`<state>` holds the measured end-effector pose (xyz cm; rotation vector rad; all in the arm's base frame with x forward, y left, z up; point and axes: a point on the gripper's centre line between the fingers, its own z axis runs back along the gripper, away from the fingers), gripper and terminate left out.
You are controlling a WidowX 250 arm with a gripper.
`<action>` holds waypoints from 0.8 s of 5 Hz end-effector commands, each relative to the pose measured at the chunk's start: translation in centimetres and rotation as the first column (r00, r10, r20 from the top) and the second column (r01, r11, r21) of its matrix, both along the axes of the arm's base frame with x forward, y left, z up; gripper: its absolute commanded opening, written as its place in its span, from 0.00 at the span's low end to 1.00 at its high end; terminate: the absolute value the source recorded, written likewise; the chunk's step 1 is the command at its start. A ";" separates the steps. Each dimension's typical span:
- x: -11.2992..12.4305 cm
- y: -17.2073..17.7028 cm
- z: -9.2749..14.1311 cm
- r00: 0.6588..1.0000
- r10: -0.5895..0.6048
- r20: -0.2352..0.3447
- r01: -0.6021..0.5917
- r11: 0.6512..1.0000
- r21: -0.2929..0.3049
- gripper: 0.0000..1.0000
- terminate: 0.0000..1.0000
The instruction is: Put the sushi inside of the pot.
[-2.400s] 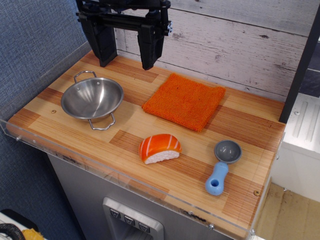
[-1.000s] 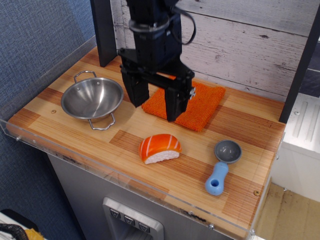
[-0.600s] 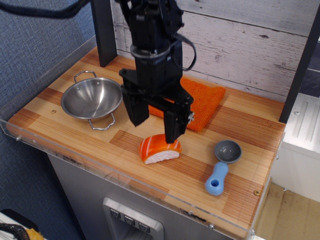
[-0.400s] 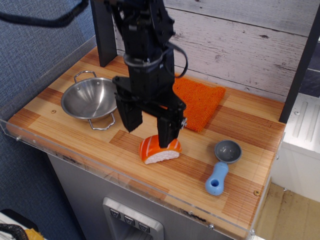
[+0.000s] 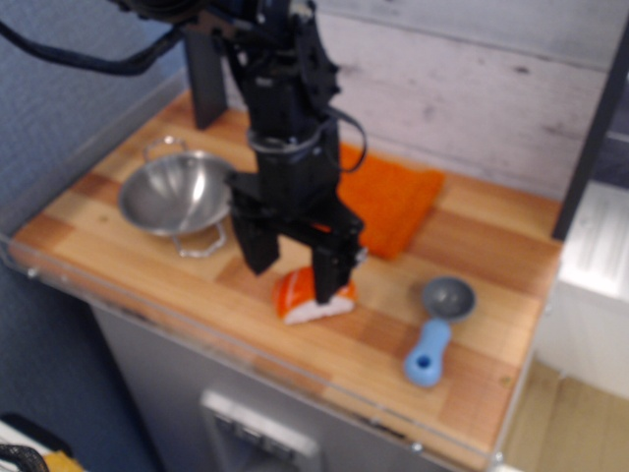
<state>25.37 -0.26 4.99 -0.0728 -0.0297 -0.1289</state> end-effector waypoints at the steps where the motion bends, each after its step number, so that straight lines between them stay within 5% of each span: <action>1: 2.1 -0.2 -0.1 0.999 -0.013 0.030 0.013 1.000 0.006 1.00 0.00; 4: 1.9 0.4 -1.6 0.999 -0.051 0.012 0.050 0.998 0.027 1.00 0.00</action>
